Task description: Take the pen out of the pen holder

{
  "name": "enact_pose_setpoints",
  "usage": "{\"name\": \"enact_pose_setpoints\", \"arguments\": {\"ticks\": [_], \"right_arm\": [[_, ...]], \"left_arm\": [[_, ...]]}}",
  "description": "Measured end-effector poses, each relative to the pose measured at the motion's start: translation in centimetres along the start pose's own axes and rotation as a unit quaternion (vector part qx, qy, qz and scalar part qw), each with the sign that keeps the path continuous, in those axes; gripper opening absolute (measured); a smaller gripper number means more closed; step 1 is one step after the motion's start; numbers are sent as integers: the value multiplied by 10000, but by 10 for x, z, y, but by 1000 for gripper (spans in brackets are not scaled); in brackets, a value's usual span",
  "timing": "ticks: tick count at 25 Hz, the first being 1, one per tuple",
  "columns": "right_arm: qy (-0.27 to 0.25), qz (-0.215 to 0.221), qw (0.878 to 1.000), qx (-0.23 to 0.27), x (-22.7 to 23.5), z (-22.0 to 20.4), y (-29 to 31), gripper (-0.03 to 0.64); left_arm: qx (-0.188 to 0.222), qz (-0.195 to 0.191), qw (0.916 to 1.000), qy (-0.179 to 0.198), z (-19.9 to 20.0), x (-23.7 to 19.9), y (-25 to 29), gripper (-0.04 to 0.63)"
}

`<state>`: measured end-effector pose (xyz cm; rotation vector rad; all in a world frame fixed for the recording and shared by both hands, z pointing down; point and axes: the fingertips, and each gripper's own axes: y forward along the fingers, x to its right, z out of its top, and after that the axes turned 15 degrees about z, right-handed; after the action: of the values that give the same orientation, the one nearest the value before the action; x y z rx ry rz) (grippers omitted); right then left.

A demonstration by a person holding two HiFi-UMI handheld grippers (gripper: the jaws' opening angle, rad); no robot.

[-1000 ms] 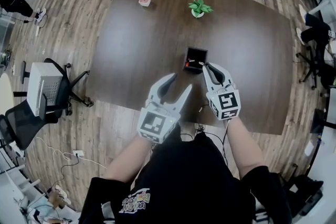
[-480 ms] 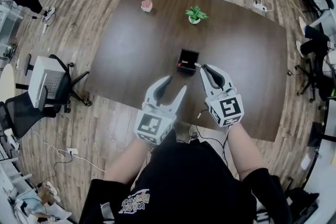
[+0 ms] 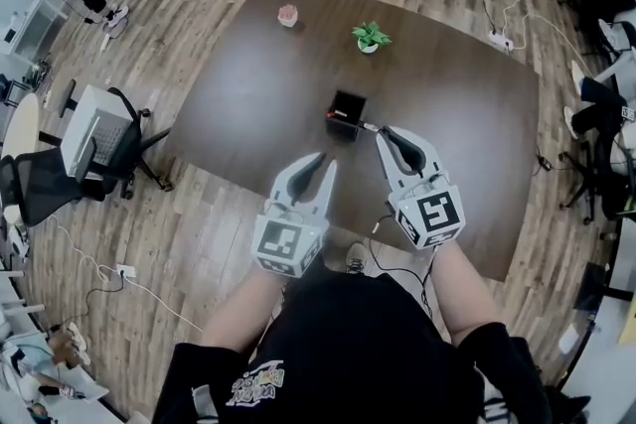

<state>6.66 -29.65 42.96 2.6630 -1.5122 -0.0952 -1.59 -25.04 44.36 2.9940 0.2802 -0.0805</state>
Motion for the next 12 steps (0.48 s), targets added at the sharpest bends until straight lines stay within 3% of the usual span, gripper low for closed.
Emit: {"name": "enact_pose_setpoints", "arguments": {"ticks": [3, 12], "right_arm": [[-60, 172, 9998, 81, -10, 9, -14, 40], [95, 371, 9991, 178, -36, 12, -25, 40]], "left_arm": [[11, 231, 9997, -24, 5, 9, -15, 15], [-20, 520, 9986, 116, 7, 8, -54, 6]]}}
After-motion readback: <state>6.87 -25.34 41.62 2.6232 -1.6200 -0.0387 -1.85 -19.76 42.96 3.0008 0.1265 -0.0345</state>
